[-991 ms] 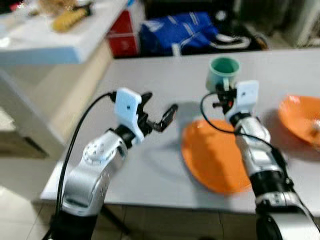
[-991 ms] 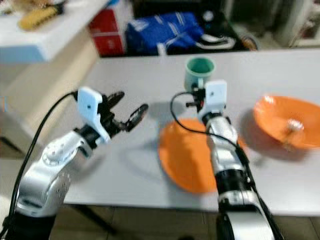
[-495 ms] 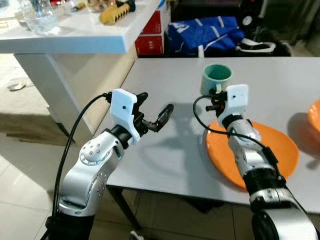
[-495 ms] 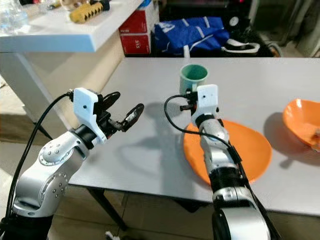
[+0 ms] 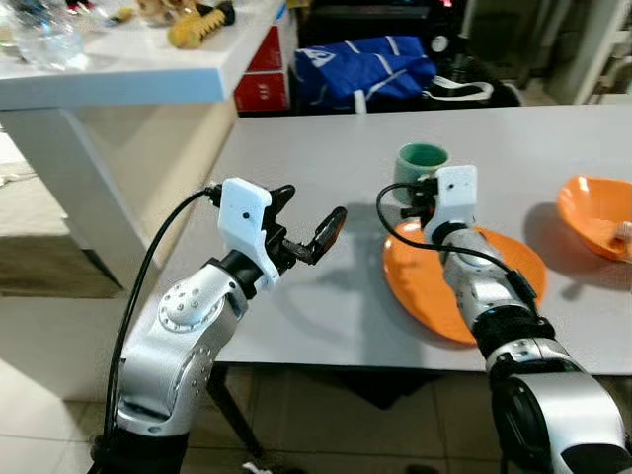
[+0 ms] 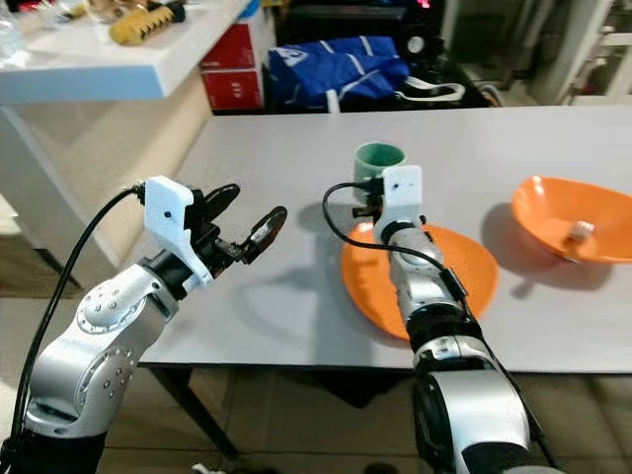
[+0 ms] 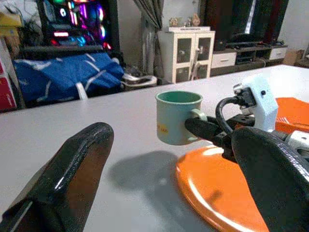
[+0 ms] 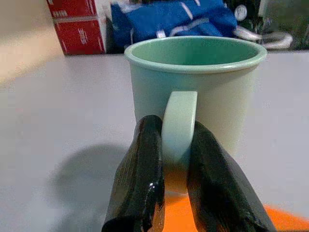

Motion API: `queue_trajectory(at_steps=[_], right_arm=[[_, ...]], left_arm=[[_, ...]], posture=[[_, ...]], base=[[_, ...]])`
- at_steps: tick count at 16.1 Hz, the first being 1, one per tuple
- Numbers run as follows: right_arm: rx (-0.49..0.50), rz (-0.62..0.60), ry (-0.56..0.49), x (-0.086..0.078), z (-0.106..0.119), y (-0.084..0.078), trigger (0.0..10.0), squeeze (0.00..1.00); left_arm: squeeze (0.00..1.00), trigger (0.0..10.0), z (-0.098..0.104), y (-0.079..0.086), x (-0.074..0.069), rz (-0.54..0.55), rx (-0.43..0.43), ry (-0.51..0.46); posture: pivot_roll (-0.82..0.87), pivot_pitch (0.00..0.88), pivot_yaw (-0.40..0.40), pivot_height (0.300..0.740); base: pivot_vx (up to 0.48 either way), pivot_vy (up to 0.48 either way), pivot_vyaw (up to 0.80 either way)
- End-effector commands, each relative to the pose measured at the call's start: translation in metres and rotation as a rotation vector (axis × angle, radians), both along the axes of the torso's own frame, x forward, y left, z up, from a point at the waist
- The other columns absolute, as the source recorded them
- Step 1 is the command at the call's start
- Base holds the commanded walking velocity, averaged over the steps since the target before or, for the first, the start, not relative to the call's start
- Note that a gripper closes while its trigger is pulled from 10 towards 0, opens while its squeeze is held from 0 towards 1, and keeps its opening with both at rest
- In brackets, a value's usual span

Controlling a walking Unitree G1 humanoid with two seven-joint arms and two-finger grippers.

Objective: Setting the table

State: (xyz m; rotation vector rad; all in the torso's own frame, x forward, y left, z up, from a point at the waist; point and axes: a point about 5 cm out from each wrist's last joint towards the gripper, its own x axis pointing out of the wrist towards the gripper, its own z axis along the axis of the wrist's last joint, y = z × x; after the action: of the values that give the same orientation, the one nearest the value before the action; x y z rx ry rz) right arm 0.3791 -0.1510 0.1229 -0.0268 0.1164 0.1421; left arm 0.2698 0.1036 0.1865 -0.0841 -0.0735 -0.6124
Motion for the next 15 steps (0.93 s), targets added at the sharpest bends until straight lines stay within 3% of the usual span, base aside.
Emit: queue_trajectory(at_steps=[1, 10, 13, 14, 15], right_arm=[[-0.007, 0.022, -0.015, 0.004, 0.006, 0.007, 10.0, 0.0], [-0.019, 0.106, 0.015, 0.002, -0.003, 0.028, 10.0, 0.0], [-0.043, 0.063, -0.158, 0.005, 0.018, 0.022, 10.0, 0.0], [-0.025, 0.046, -0.28, 0.005, 0.035, 0.021, 10.0, 0.0], [-0.017, 0.039, -0.311, 0.005, 0.04, 0.02, 10.0, 0.0]], left_arm=[[0.0, 10.0, 0.004, 0.002, -0.001, 0.01, 0.003, -0.008], [0.0, 10.0, 0.002, 0.006, -0.005, 0.041, 0.006, -0.002], [0.0, 10.0, 0.003, 0.007, -0.002, 0.063, -0.006, -0.007], [0.0, 10.0, 0.002, 0.006, -0.002, 0.067, -0.011, 0.0], [0.0, 10.0, 0.001, 0.006, -0.002, 0.069, -0.015, 0.006]], posture=[[-0.18, 0.0, 0.101, 0.74], [-0.17, 0.004, 0.088, 0.74], [-0.18, 0.006, 0.088, 0.74], [-0.18, 0.008, 0.089, 0.74], [-0.19, 0.008, 0.089, 0.74]], base=[[0.0, 0.0, 0.0], [0.0, 0.0, 0.0], [0.0, 0.0, 0.0], [0.0, 0.0, 0.0], [0.0, 0.0, 0.0]])
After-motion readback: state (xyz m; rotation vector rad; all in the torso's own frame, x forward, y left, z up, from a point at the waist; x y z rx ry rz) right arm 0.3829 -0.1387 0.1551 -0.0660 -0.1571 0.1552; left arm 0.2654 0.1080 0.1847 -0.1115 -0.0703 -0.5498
